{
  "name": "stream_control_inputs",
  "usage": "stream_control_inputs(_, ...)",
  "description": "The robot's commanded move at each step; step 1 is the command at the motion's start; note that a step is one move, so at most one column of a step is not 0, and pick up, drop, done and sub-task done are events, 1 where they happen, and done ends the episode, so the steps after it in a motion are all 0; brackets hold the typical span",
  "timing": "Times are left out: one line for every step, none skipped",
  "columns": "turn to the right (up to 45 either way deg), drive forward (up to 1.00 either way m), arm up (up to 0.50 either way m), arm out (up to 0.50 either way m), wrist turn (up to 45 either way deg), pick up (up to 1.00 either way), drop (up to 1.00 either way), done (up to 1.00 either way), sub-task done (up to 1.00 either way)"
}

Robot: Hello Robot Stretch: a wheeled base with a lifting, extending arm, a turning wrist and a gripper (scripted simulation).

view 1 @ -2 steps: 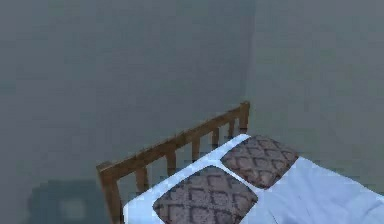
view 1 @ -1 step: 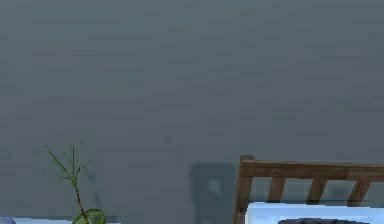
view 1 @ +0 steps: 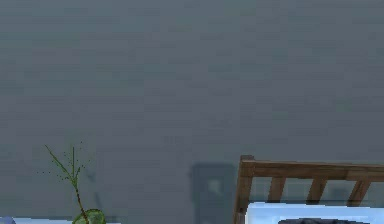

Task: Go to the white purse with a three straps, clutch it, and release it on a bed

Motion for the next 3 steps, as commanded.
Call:
stream_control_inputs(0.0,0.0,0.0,0.12,0.0,0.0,0.0,0.0,0.0)
stream_control_inputs(0.0,0.0,0.0,0.0,15.0,0.0,0.0,0.0,0.0)
stream_control_inputs(0.0,0.0,-0.4,0.0,0.0,0.0,0.0,0.0,0.0)
